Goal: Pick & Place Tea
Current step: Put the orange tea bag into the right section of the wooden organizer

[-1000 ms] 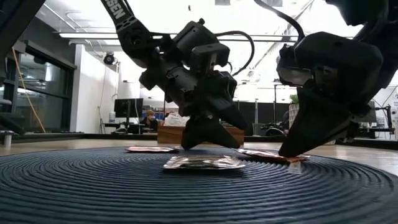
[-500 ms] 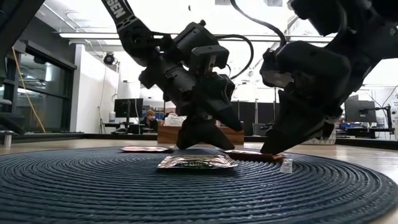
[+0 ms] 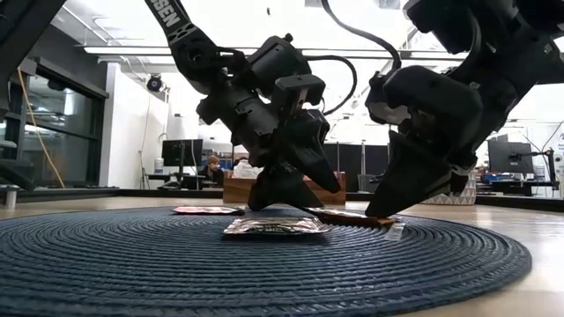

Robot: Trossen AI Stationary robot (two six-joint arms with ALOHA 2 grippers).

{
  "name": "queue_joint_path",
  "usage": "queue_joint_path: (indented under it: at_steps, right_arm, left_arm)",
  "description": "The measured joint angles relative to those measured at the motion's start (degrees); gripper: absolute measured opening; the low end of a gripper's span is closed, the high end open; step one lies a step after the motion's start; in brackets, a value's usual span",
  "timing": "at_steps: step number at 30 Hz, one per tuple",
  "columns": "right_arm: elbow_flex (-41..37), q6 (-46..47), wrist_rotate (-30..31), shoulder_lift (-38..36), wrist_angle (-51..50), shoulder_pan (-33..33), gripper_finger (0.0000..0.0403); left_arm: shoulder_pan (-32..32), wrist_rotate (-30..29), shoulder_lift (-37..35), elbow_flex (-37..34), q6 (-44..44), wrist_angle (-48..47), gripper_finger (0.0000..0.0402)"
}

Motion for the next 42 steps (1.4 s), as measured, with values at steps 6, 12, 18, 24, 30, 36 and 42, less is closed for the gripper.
queue_joint_path:
  at_steps: [6, 12, 18, 24, 30, 36, 42]
  right_arm:
    - [0.0, 1.5, -0.3, 0.0, -0.3, 0.4, 0.0000]
    - [0.0, 4.2, 0.4, -0.1, -1.1, 1.3, 0.0000]
    - [0.0, 4.0, 2.3, 0.0, -1.0, 0.9, 0.0000]
    - [-0.1, 1.2, 2.8, 0.1, 1.4, -0.3, 0.0000]
    - [-0.2, -2.0, 2.9, 0.1, 2.9, -2.6, 0.0000]
    - [-0.2, -4.4, 2.6, 0.1, 3.5, -6.3, 0.0000]
    - [-0.2, -6.5, 1.0, 0.1, 6.5, -8.0, 0.0000]
  left_arm:
    - [0.0, -0.6, 0.1, -0.1, 0.0, -0.1, 0.0182]
    - [0.0, -0.5, 0.1, -0.1, 0.8, -1.0, 0.0182]
    - [0.0, -0.4, 0.1, -0.1, 1.5, -1.6, 0.0182]
    - [0.1, -0.9, 0.1, -0.1, 2.7, -2.6, 0.0181]
    - [0.1, -1.0, 0.1, -0.1, 3.0, -2.9, 0.0181]
    - [0.1, -1.0, 0.1, -0.2, 3.0, -3.0, 0.0181]
    - [0.1, -1.0, 0.1, -0.2, 3.0, -2.9, 0.0180]
